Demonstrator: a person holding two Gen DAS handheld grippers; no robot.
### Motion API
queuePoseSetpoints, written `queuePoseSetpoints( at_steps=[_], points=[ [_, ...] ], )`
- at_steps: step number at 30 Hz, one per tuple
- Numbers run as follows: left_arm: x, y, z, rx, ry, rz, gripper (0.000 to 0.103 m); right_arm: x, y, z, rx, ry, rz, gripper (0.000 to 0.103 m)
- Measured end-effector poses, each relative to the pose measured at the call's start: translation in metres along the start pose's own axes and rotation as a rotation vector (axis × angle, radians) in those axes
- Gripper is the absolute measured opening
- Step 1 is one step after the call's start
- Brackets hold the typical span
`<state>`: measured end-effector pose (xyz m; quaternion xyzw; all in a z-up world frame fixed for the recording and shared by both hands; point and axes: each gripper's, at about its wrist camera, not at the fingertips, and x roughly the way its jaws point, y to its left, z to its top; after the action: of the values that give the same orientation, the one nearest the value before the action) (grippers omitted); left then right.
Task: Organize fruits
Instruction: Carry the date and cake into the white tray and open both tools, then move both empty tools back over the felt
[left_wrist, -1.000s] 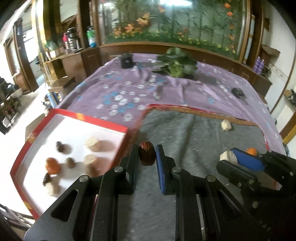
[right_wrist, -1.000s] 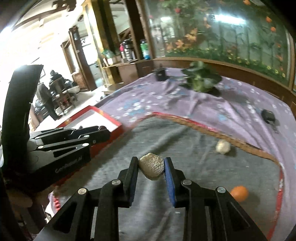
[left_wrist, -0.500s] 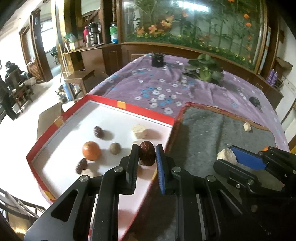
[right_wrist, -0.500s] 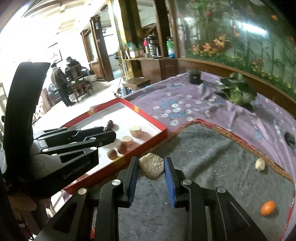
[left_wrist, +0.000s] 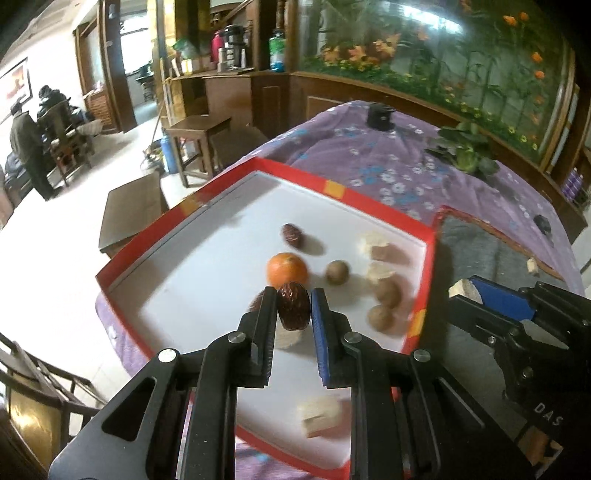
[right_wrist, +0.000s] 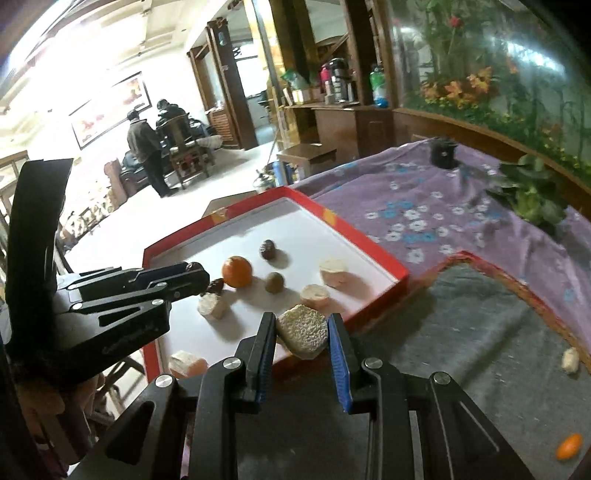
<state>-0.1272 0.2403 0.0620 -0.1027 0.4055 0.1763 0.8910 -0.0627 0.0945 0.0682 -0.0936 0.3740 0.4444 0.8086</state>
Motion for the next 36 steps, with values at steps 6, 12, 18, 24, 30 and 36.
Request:
queuePoseSetpoints(
  at_steps=[6,12,18,24,30,36],
  points=[
    [0.010,0.011,-0.006,-0.026,0.025,0.000,0.018,0.032,0.017,0.003,-0.038,0.054,0.035,0.027],
    [0.014,0.015,-0.009,-0.034,0.027,0.013,0.018,0.054,0.033,0.000,-0.073,0.097,0.066,0.027],
    [0.020,0.017,-0.011,-0.040,0.031,0.026,0.018,0.068,0.039,-0.004,-0.102,0.130,0.058,0.027],
    [0.023,0.020,-0.012,-0.059,0.039,0.031,0.018,0.070,0.040,-0.012,-0.113,0.133,0.047,0.027],
    [0.020,0.021,-0.012,-0.078,0.024,0.044,0.053,0.059,0.043,-0.013,-0.113,0.110,0.065,0.028],
    [0.010,0.018,-0.008,-0.067,-0.010,0.069,0.053,0.041,0.041,-0.010,-0.082,0.059,0.067,0.030]
  ],
)
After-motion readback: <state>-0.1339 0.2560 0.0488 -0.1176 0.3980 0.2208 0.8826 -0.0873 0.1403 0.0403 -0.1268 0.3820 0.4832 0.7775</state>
